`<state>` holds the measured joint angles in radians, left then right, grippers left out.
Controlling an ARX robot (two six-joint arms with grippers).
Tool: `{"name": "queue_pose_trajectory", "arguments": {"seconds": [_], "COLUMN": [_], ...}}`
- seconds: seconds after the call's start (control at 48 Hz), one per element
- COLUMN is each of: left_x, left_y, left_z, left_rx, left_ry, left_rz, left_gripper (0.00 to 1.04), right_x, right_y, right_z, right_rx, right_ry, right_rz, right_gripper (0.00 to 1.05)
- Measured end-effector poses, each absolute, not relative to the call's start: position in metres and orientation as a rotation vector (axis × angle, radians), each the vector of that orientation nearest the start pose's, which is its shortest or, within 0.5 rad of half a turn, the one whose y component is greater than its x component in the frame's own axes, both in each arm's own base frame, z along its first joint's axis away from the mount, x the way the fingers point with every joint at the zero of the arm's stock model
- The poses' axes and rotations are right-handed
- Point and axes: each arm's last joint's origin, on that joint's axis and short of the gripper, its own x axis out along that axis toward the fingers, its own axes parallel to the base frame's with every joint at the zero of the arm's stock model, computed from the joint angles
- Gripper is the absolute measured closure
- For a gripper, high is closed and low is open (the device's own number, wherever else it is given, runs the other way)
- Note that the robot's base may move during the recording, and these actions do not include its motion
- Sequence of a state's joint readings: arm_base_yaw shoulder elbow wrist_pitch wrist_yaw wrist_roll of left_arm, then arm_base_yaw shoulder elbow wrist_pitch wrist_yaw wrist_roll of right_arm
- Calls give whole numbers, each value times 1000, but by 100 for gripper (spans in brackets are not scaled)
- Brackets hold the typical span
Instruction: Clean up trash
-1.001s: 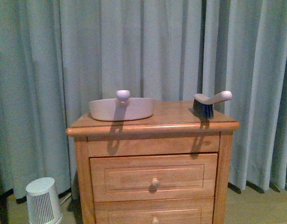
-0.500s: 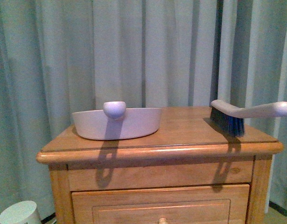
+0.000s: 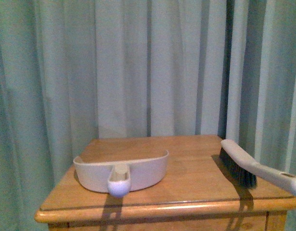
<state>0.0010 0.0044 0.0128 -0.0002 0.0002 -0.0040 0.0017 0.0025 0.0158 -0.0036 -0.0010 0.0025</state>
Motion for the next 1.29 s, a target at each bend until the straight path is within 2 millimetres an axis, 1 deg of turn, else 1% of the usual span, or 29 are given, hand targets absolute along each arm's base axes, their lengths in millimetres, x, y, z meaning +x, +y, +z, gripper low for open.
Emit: {"name": "queue_pose_trajectory", "arguments": {"seconds": [0.167,0.209,0.271,0.313,0.396,0.438,0.48,0.5,0.584,0.605,0.667,0.792,0.855,0.897,0.938,1.001,1.043,1.147,1.293], "left_x": [97,98,103,108,128,143,159,165,197,202,221,242,250,257,263,274,280,294,309], "left_y": [0,0,-1,-2,-7,-13,-21,-25,-52,-58,-86,-119,-136,-151,-165,-187,-198,-215,-225], "left_z": [167,167,168,174,208,231,253,260,297,301,321,335,336,332,324,307,298,280,259], "left_rx": [-6,-42,-110,-115,-90,-67,-43,-35,8,17,44,41,39,37,41,53,56,70,99], "left_ry": [-6,38,89,99,82,97,108,112,196,215,296,354,381,405,439,508,540,584,628], "left_rz": [3,19,43,44,54,57,52,54,15,4,-55,-89,-109,-115,-127,-128,-128,-115,-92], "left_gripper": [8,8,8,8,8,8,8,8,8,8,8,8,8,8,8,8,8,8,8], "right_x": [97,97,97,97,97,97,97,97,97,97,97,97,97,97,97,97,97,97,97], "right_y": [0,0,0,0,0,0,0,0,0,0,0,0,0,0,0,0,0,0,0], "right_z": [168,168,168,168,168,168,168,168,168,168,168,168,168,168,168,168,168,168,168], "right_rx": [3,3,3,3,3,3,3,3,3,3,3,3,3,3,3,3,3,3,3], "right_ry": [-10,-10,-10,-10,-10,-10,-10,-10,-10,-10,-10,-10,-10,-10,-10,-10,-10,-10,-10], "right_rz": [3,2,2,3,2,3,3,3,3,3,3,2,2,3,3,3,3,3,3], "right_gripper": [7,7,7,7,7,7,7,7,7,7,7,7,7,7,7,7,7,7,7]}}
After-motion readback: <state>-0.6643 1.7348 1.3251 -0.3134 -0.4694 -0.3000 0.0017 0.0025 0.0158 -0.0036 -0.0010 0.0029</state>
